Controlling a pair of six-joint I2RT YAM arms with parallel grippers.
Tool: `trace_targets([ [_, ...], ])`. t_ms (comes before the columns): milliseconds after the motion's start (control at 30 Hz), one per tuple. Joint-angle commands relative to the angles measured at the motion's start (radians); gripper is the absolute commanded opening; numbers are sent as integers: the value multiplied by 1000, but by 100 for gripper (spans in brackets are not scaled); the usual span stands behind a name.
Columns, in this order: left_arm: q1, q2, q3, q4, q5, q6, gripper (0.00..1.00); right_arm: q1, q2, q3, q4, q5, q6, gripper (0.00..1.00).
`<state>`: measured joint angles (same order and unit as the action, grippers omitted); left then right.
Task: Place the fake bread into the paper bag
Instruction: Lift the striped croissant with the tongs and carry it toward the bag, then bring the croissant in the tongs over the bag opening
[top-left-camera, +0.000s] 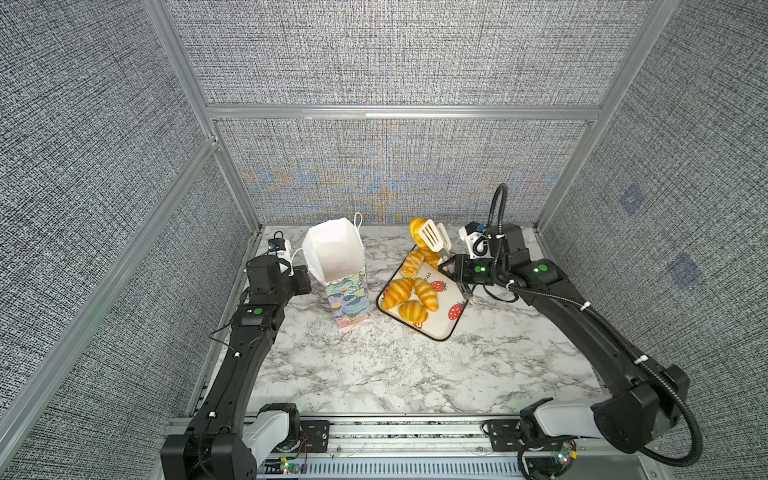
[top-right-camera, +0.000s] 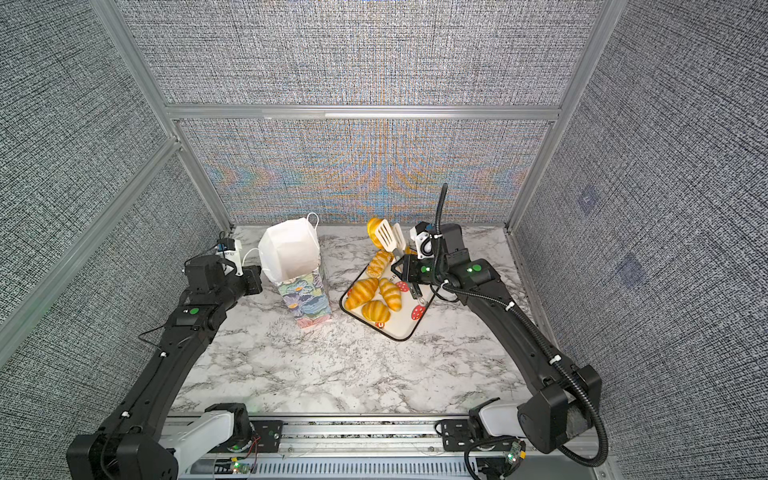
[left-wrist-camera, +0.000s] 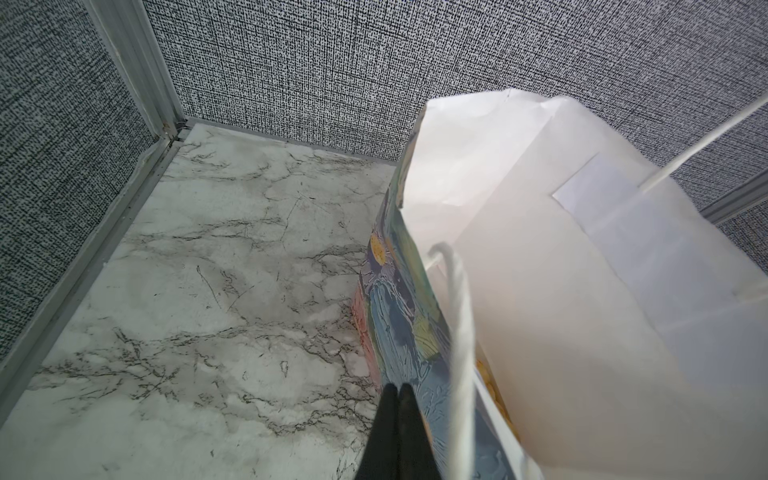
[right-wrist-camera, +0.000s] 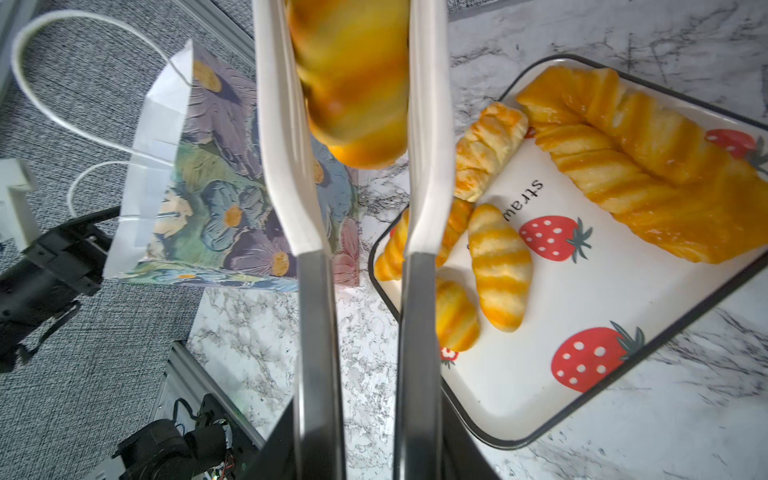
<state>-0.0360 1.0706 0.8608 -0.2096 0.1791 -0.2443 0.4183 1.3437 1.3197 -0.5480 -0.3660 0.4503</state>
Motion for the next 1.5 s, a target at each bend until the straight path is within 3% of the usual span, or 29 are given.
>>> trace_targets([
  [0, 2, -1, -5, 15, 6, 0, 0, 14, -16, 2, 93, -37, 11, 36],
  [567, 1, -5, -5, 15, 8, -2, 0, 178, -21, 90, 160, -25, -19, 36],
  [1467, 1, -9, -7, 14, 8, -1, 0, 386, 212, 279, 89, -3, -94, 36],
])
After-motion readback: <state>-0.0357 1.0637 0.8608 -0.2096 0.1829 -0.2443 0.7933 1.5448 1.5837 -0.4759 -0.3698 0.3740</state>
